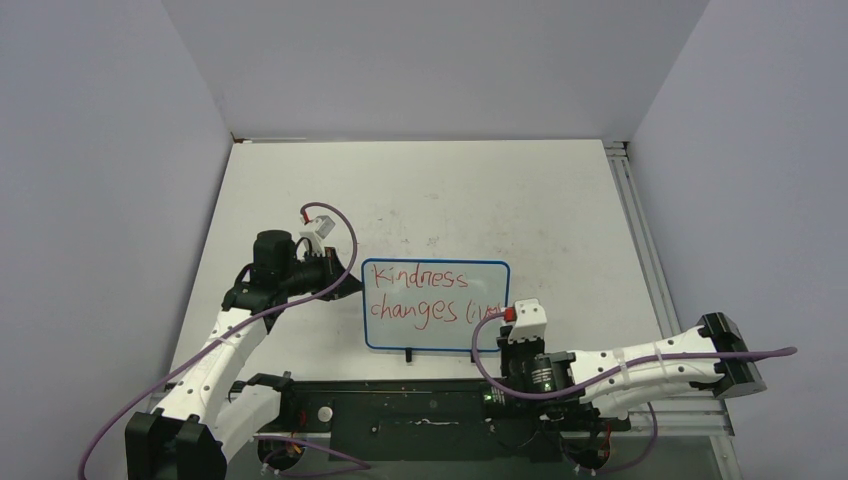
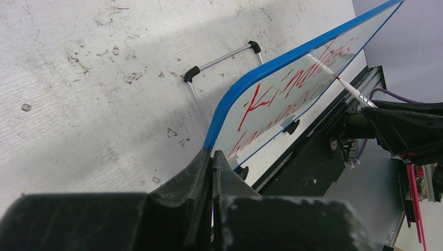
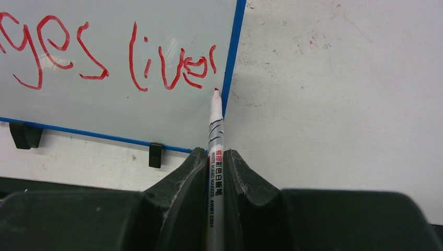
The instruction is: Write a sentence on the whiteboard
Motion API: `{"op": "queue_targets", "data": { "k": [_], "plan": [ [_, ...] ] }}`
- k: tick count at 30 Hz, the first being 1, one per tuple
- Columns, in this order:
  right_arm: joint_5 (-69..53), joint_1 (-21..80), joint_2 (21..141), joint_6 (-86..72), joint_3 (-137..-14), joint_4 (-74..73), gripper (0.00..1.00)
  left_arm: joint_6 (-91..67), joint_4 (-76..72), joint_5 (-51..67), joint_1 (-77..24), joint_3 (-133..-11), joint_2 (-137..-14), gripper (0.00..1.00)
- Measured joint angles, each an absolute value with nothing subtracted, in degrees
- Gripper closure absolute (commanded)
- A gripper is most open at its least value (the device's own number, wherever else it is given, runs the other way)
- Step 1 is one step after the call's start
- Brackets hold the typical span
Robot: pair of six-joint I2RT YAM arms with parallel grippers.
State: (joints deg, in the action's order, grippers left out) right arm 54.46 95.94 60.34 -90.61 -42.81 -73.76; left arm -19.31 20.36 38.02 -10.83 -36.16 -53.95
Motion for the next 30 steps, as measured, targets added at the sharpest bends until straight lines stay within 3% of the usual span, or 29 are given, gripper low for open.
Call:
{"op": "queue_targets", "data": {
  "k": [30],
  "plan": [
    [54.17,95.33,60.34,-84.42,-42.65,-69.65,0.95,-19.29,20.38,38.0,-10.94,-36.16,-53.8,1.0]
  ]
}}
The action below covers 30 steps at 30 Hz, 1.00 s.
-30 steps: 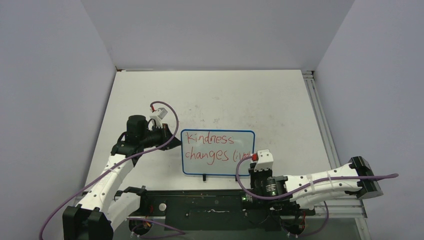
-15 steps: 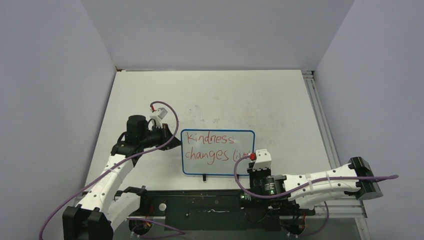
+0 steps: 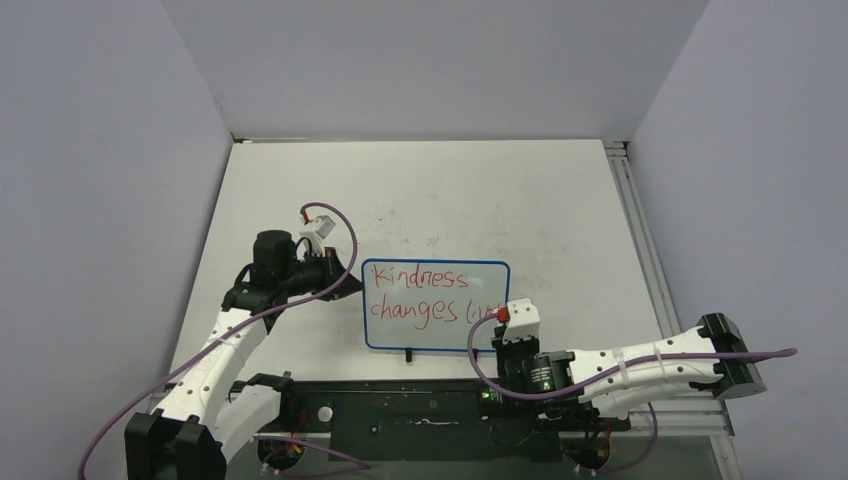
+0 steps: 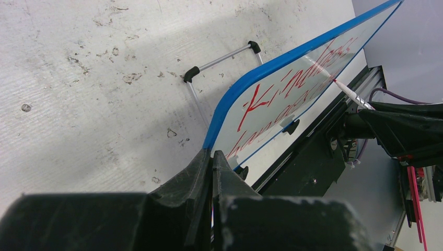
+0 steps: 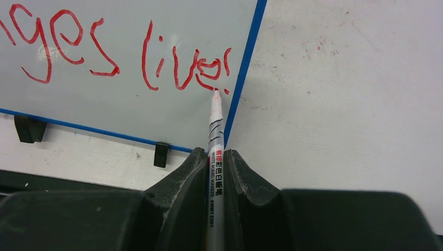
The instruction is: Write a sentence on the whiteboard
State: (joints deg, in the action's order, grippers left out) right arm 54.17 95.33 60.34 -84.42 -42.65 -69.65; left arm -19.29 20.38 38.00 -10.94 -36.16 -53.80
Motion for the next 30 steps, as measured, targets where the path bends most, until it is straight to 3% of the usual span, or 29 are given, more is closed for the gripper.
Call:
{"op": "queue_targets", "data": {
  "k": [30],
  "plan": [
    [54.19,93.41,60.51,-85.73,-42.63,-69.3,0.95,-19.29,20.36,37.98,-10.94,-36.16,-53.8,1.0]
  ]
}}
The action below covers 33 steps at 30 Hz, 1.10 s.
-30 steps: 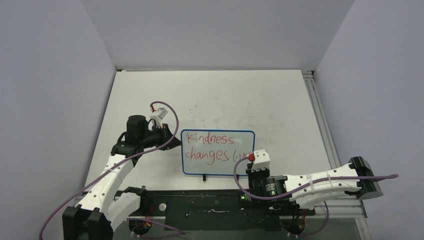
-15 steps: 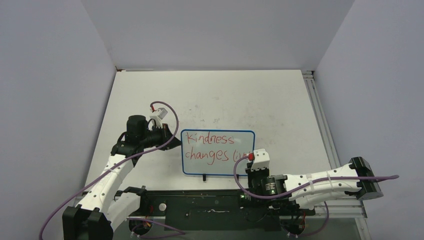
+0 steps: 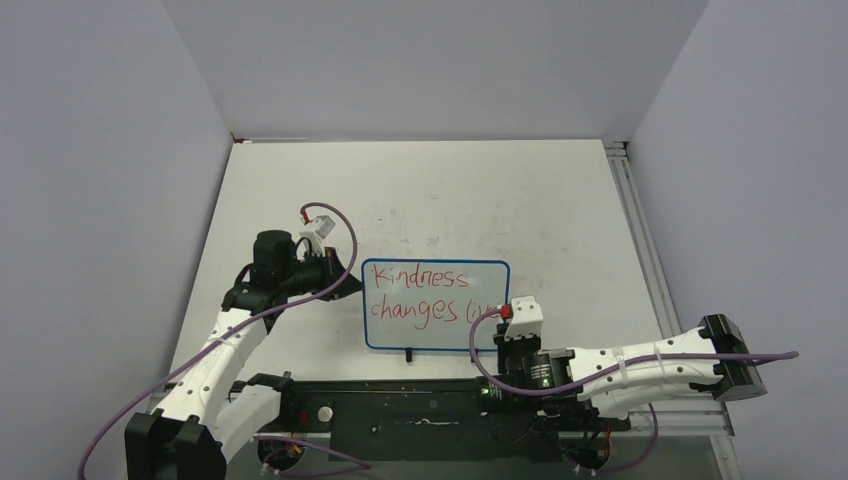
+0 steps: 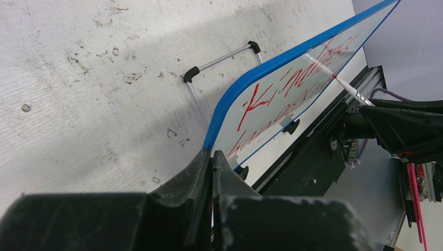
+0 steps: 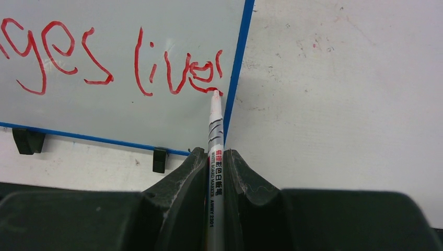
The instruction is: Write a sentence on the whiteboard
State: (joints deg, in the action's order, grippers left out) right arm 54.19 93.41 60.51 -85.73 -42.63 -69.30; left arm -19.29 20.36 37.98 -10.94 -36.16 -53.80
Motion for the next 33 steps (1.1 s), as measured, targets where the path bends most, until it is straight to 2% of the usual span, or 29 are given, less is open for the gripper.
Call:
{"op": "queue_targets", "data": {
  "k": [17,30,31,33],
  "plan": [
    [57.39,93.34,60.53,-87.0,-43.48,-71.9,0.95,-19.31,20.38,37.98,-10.94,-36.16,-53.8,1.0],
    [58.35,93.45,59.83,-80.09,-44.38,-68.27,0.95,-19.29,20.38,38.0,-10.94,-36.16,-53.8,1.0],
    [58.43,93.47,59.33,-78.87,-44.47,-67.16,0.95,-19.31,20.38,38.0,-10.94,-36.16,-53.8,0.99],
    [58.63,93.54,57.91,-75.5,-44.71,-64.53,0.95,-19.31,20.38,37.98,-10.94,-36.16,-53.78,0.91]
  ]
}}
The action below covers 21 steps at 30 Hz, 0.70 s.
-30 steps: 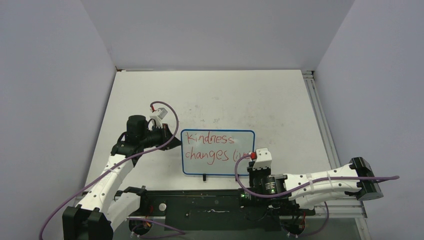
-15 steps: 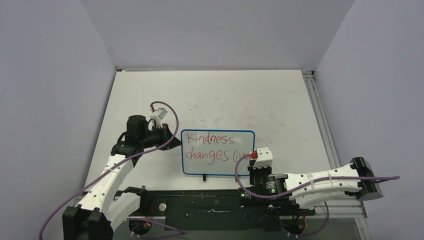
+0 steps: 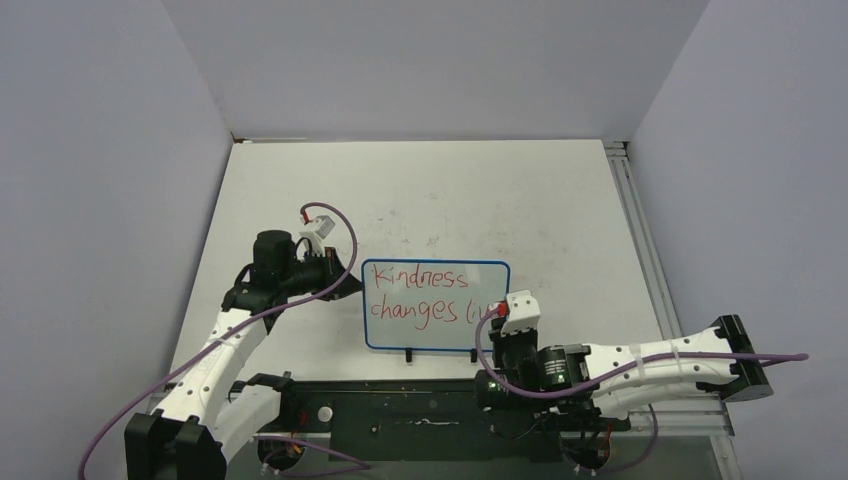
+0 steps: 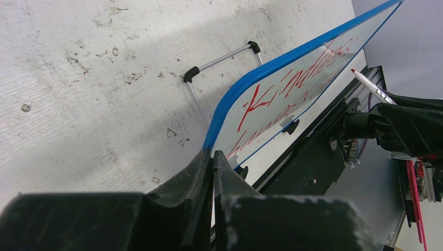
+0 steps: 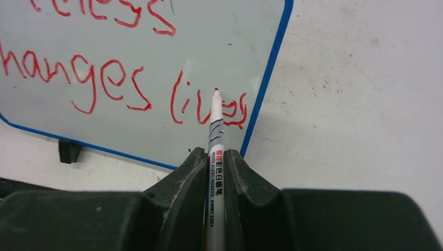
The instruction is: Write a sentence on the whiteboard
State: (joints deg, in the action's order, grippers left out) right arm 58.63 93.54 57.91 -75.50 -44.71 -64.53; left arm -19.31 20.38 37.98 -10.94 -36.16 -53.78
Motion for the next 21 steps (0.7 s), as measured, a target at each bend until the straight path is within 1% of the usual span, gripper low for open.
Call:
{"op": "queue_targets", "data": {
  "k": [2,7,10,12,15,18,21],
  "plan": [
    [58.65,93.73,56.47,-71.66,-44.88,-61.65,0.95,-19.31,20.36,38.0,-10.94,-36.16,-53.65,0.77],
    [58.54,93.8,54.54,-61.25,-46.94,-54.24,0.95,-19.29,20.34,37.98,-11.16,-36.16,-52.64,0.48],
    [58.65,93.78,55.13,-56.73,-49.39,-51.48,0.95,-19.38,20.36,37.8,-11.16,-36.16,-51.92,0.37],
    [58.67,93.43,55.86,-53.49,-50.89,-49.69,0.95,-19.33,20.34,37.69,-11.16,-36.16,-51.27,0.32],
    [58.19,91.37,57.56,-48.51,-53.17,-46.68,0.95,-19.27,20.36,37.28,-11.16,-36.16,-49.87,0.26],
    [55.99,86.59,58.92,-42.39,-54.68,-42.09,0.95,-19.22,20.34,36.36,-11.07,-36.16,-48.01,0.23],
    [51.24,79.35,59.75,-35.4,-55.44,-36.42,0.95,-19.25,20.32,35.51,-10.33,-36.16,-46.11,0.21]
  ]
}}
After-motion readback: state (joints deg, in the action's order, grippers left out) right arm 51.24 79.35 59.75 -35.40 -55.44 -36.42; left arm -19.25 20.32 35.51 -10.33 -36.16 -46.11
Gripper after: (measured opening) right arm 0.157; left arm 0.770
